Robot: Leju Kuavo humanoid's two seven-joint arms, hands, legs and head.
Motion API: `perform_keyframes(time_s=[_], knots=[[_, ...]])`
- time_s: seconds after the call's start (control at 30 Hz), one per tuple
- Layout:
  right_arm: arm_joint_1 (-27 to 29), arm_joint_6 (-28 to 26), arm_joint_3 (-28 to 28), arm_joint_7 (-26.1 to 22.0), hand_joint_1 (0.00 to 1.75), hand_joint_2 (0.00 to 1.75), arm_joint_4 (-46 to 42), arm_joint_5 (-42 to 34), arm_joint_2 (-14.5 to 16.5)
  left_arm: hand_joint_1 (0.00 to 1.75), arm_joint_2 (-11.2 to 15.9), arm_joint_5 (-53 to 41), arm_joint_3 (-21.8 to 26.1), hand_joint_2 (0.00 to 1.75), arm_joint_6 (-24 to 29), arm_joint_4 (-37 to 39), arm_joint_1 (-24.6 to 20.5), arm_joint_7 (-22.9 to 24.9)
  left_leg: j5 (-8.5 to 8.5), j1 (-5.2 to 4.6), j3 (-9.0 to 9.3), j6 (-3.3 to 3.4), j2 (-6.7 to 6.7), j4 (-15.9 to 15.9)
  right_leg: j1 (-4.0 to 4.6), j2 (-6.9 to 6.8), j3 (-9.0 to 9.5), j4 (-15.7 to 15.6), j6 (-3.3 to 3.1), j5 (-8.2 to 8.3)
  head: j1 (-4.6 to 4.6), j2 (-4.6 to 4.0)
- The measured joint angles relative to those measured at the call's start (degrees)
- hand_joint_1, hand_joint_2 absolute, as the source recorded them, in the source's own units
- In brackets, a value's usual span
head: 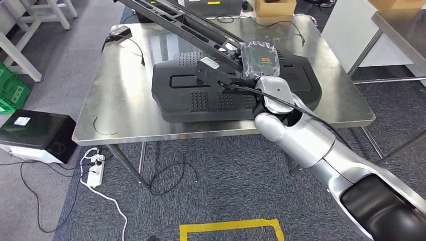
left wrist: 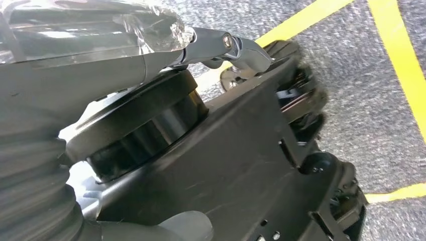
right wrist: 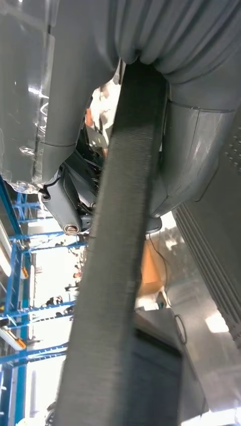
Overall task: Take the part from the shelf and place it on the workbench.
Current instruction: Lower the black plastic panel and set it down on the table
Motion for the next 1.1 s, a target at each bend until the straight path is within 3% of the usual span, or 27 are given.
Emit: perform_keyframes(time_s=[0.07,0.13,0.2,0.3,0.33,0.37,0.4,0.47,0.53,0.6,0.7,0.73,0.8,0.87,0.9,0.93,1.0,1.03,1.1], knots=[[0.0,0.0,0.0,0.0,1.75,1.75,0.0,-0.1,0.1,0.00,0.0,0.0,0.0,1.75,0.0,0.0,-0.1,0.0,-0.07,-0.01,0.67,0.53,-0.76,-1.9,-0.11,0.55,-0.44,0.0,0.52,0.04,0.02,0.00],[0.0,0.0,0.0,0.0,1.75,1.75,0.0,-0.1,0.1,0.00,-0.1,0.0,0.0,1.75,0.0,0.0,-0.1,0.0,0.00,0.06,1.01,1.09,-0.33,-2.5,-0.24,0.75,-0.55,-0.1,1.02,-0.01,0.12,0.01],[-0.1,0.0,0.0,0.0,1.75,1.75,0.0,-0.1,0.1,0.00,-0.2,0.0,0.0,1.75,0.0,0.0,-0.1,0.0,0.15,0.33,1.61,1.60,0.20,-3.3,-0.07,-0.36,-1.42,2.1,1.46,-1.33,0.63,0.00],[-0.1,0.0,0.0,0.0,1.75,1.75,0.0,-0.3,0.2,0.00,-0.2,0.0,0.0,1.75,0.1,0.0,0.1,0.0,-0.08,0.42,2.32,2.06,1.05,-3.7,-0.35,-2.14,-6.82,12.4,2.15,-5.38,1.53,0.01],[0.0,0.0,0.0,0.0,1.75,1.75,0.0,-0.4,0.3,0.00,-0.2,0.1,0.0,1.75,0.2,0.0,0.1,0.0,-0.27,0.42,2.50,2.12,1.30,-3.7,-0.57,-2.32,-8.70,15.4,2.37,-5.91,1.69,0.01],[0.0,0.0,0.0,0.0,1.75,1.75,0.0,-0.5,0.3,0.00,-0.2,0.1,0.0,1.75,0.2,0.0,0.2,0.0,-0.49,0.43,2.72,2.09,1.49,-3.7,-0.78,-2.45,-9.65,16.3,2.54,-5.37,1.91,0.01],[0.1,-0.1,0.0,0.0,1.75,1.75,0.0,-0.6,0.3,0.00,-0.2,0.1,0.0,1.75,0.3,0.0,0.2,0.0,-0.74,0.45,3.01,2.00,1.65,-3.7,-0.95,-2.63,-9.34,14.7,2.65,-3.67,2.13,0.01],[0.0,-0.2,0.0,0.0,1.75,1.75,0.1,-0.8,0.3,0.00,-0.2,0.1,0.0,1.75,0.4,0.0,0.2,0.0,-1.40,0.48,3.79,1.66,1.97,-3.6,-1.09,-3.49,-5.99,6.6,2.66,1.05,2.66,0.01],[-0.2,-0.3,0.0,0.0,1.75,1.75,0.1,-0.8,0.4,0.00,-0.2,0.1,0.0,1.75,0.4,0.0,0.3,0.0,-2.03,0.25,4.30,1.12,2.25,-3.5,-0.70,-4.35,-3.10,0.3,2.26,3.15,3.08,0.00],[-0.3,-0.4,0.0,0.0,1.75,1.75,0.1,-0.9,0.7,0.00,-0.2,0.0,0.0,1.75,0.4,0.0,0.3,0.0,-2.43,0.07,4.55,0.52,2.60,-3.6,-0.28,-4.21,-2.62,-0.5,1.67,2.63,2.88,0.01],[-0.4,-0.5,0.0,0.0,1.75,1.75,0.1,-0.9,0.9,0.00,-0.1,0.0,0.0,1.75,0.5,0.0,0.3,0.0,-3.78,0.06,4.76,-0.38,2.83,-2.4,-0.65,-3.36,-1.93,-0.9,0.75,2.25,2.31,0.00],[-0.4,-0.5,0.0,0.0,1.75,1.75,0.1,-0.9,1.0,0.00,-0.1,0.0,0.0,1.75,0.5,0.0,0.3,0.0,-5.02,0.05,3.97,-0.62,2.61,-0.2,-0.80,-3.14,-1.56,-1.0,0.38,2.14,1.98,0.00],[-0.5,-0.5,0.0,0.0,1.75,1.75,0.1,-0.9,1.2,0.00,-0.1,0.1,0.0,1.75,0.5,0.0,0.3,-0.1,-8.36,0.07,0.30,-0.83,2.04,7.4,-0.70,-2.70,-1.11,-1.0,-0.27,1.81,1.09,-0.01],[-0.5,-0.5,0.0,0.0,1.75,1.75,0.2,-0.9,1.3,0.00,-0.1,0.1,0.0,1.75,0.5,0.0,0.1,-0.3,-9.66,-0.01,-3.22,-0.86,1.88,13.4,-0.47,-2.03,-0.81,-0.9,-0.53,1.45,0.49,0.00],[-0.5,-0.5,0.0,0.0,1.75,1.75,0.2,-0.9,1.3,0.00,-0.1,0.1,0.0,1.75,0.5,0.0,0.0,-0.3,-8.64,-0.04,-3.70,-0.77,1.85,13.4,-0.38,-1.63,-0.65,-0.8,-0.55,1.25,0.32,0.00],[-0.5,-0.5,0.0,0.0,1.75,1.75,0.2,-0.9,1.3,0.00,-0.1,0.1,0.0,1.75,0.5,0.0,0.0,-0.2,-6.58,-0.05,-3.16,-0.62,1.77,11.2,-0.33,-1.21,-0.47,-0.6,-0.50,1.03,0.21,0.00],[-0.5,-0.5,0.0,0.0,1.75,1.75,0.2,-0.9,1.4,0.00,-0.1,0.1,0.0,1.75,0.5,0.0,0.1,-0.2,-1.95,-0.02,-0.71,-0.26,0.84,3.7,-0.24,-0.41,-0.29,-0.2,-0.24,0.53,-0.02,0.01],[-0.5,-0.5,0.0,0.0,1.75,1.75,0.2,-0.9,1.4,0.00,-0.1,0.1,0.0,1.75,0.5,0.0,0.2,-0.2,-0.74,0.05,0.30,-0.05,0.30,0.5,-0.20,-0.04,-0.39,0.0,-0.05,0.36,-0.12,0.01],[-0.4,-0.5,0.0,0.0,1.75,1.75,0.2,-0.9,1.5,0.00,-0.1,0.1,0.0,1.75,0.5,0.0,0.2,-0.2,-0.59,0.03,1.00,0.39,-0.25,-1.9,-0.23,0.55,-0.73,0.1,0.43,0.25,-0.11,0.00]])
